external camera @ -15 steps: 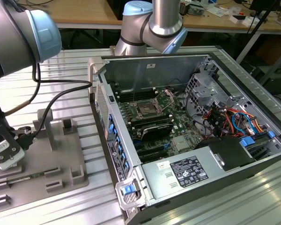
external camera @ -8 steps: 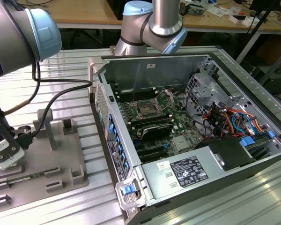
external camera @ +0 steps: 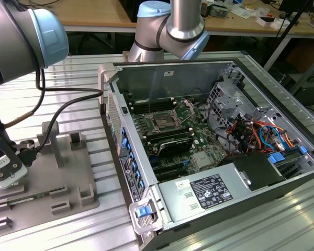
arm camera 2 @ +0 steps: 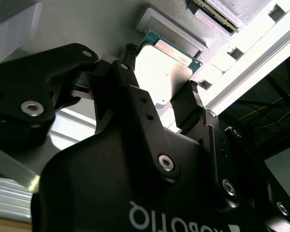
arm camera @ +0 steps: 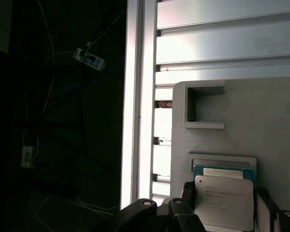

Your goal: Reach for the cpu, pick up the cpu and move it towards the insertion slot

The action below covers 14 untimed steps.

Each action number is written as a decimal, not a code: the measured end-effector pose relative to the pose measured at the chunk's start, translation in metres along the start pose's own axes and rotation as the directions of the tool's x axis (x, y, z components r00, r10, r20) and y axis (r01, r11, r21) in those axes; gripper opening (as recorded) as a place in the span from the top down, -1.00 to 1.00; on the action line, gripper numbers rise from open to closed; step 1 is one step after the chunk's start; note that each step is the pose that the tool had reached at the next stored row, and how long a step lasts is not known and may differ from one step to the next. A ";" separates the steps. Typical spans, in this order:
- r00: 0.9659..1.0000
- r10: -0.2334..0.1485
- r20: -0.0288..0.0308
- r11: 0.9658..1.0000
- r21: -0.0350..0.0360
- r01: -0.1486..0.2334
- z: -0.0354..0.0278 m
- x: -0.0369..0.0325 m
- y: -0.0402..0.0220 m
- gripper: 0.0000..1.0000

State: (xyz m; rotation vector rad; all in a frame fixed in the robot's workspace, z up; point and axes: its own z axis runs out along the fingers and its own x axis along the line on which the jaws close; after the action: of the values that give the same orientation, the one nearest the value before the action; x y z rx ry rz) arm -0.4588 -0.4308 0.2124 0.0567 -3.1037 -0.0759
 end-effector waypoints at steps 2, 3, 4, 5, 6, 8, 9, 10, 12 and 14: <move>1.000 0.000 0.000 1.000 0.000 0.000 -0.0020 0.0001 0.0001 -0.09; 1.000 0.000 0.000 1.000 0.000 0.000 -0.0025 0.0001 0.0001 -0.09; 1.000 0.000 0.000 1.000 0.000 0.000 -0.0031 0.0001 0.0002 -0.09; 1.000 0.000 0.000 1.000 0.000 0.000 -0.0042 0.0001 0.0002 -0.09; 1.000 0.000 0.000 1.000 0.000 0.000 -0.0055 0.0002 0.0003 -0.09; 1.000 0.000 0.000 1.000 0.000 0.000 -0.0072 0.0002 0.0004 -0.09; 1.000 0.000 0.000 1.000 0.000 0.000 -0.0073 0.0002 0.0004 -0.09; 1.000 0.000 0.000 1.000 0.000 0.000 -0.0074 0.0002 0.0004 -0.09; 1.000 0.000 0.000 1.000 0.000 0.000 -0.0075 0.0003 0.0004 -0.09; 1.000 0.000 0.000 1.000 0.000 0.000 -0.0075 0.0002 0.0004 -0.09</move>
State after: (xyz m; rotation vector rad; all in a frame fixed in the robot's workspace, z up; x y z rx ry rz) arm -0.4587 -0.4308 0.2199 0.0568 -3.1039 -0.0761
